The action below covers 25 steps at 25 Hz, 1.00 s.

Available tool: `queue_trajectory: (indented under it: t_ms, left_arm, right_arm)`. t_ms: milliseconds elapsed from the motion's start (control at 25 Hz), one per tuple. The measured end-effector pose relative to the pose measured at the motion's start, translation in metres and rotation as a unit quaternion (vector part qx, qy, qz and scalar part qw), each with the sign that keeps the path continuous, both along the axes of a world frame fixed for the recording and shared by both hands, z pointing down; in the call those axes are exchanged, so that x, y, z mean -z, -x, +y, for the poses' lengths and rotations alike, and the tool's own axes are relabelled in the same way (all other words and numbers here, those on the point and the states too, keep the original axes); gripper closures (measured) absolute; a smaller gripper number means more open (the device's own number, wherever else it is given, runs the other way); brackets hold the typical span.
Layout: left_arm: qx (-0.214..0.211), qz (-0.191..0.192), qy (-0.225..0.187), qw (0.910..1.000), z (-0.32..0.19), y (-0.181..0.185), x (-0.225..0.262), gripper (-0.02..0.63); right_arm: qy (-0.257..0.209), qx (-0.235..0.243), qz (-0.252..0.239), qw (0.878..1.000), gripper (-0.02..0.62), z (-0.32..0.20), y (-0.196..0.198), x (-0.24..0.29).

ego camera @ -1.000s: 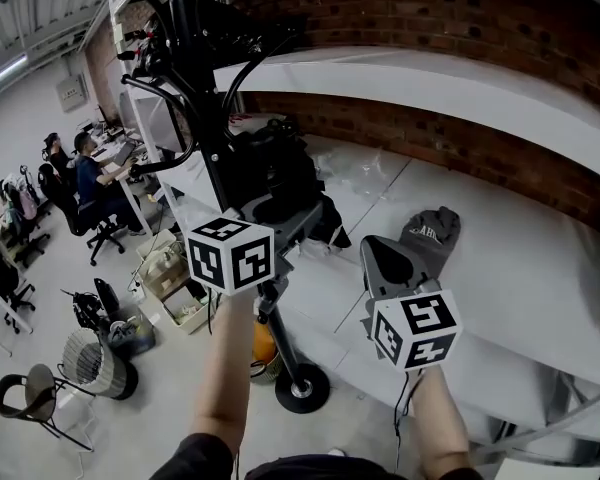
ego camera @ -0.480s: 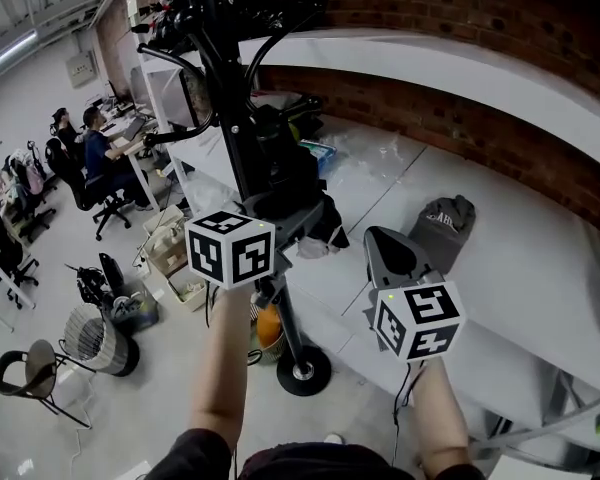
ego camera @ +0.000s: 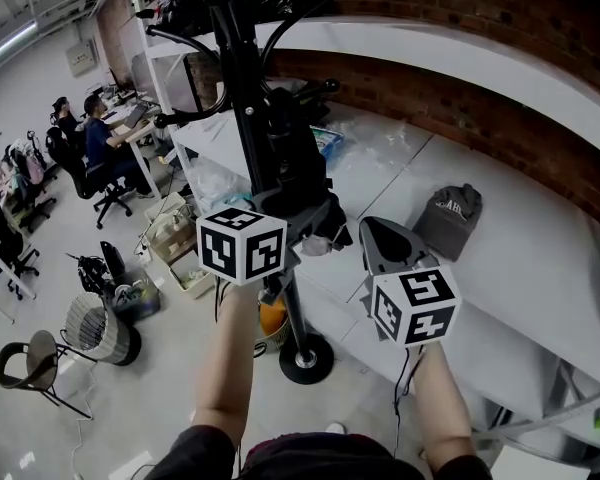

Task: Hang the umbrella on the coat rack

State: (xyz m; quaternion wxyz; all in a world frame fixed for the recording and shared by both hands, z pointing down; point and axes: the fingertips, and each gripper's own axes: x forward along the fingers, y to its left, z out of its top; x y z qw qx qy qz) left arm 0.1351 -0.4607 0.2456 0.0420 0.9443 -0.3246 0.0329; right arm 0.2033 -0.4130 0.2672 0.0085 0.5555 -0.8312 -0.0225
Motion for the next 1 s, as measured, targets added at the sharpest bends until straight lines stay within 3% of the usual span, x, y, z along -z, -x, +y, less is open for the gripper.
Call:
queue_trajectory:
  t_ms: [1000]
  left_arm:
    - [0.038,-0.016,0.025,0.9988,-0.003,0.012,-0.048,0.414]
  right_arm:
    - [0.038,-0.007,0.003,0.999,0.577,-0.003,0.023,-0.029]
